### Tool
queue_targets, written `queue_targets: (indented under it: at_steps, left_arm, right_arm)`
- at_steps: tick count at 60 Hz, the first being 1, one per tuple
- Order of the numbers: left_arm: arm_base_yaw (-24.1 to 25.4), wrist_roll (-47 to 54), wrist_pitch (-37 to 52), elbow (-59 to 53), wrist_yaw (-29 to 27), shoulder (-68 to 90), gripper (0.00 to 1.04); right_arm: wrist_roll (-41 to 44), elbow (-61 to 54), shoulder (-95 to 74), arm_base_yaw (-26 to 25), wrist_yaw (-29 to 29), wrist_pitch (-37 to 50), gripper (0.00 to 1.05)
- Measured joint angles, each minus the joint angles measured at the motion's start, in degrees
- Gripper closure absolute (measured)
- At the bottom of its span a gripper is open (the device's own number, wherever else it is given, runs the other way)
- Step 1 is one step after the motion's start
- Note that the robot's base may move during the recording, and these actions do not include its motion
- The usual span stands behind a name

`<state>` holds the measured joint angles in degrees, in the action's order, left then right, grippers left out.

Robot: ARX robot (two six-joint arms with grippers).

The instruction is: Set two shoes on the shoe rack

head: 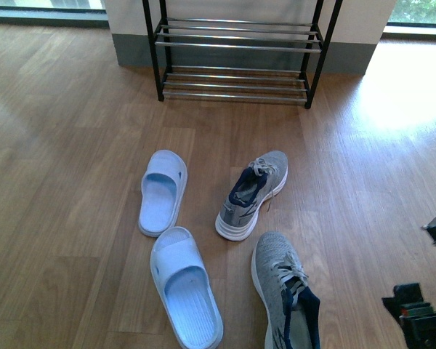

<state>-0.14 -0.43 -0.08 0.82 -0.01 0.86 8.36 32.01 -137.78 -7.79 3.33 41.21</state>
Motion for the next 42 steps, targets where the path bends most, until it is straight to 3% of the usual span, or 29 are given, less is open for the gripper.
queue_targets:
  at_steps: [24, 42]
  left_arm:
    - [0.0, 0.0, 0.0, 0.0, 0.0, 0.0, 0.09]
    - [0.0, 0.0, 0.0, 0.0, 0.0, 0.0, 0.09]
  right_arm:
    - [-3.43, 14.25, -15.26, 1.29, 0.66, -5.42, 0.09]
    - [-4.31, 18.82, -18.29, 0.35, 2.25, -8.24, 0.09]
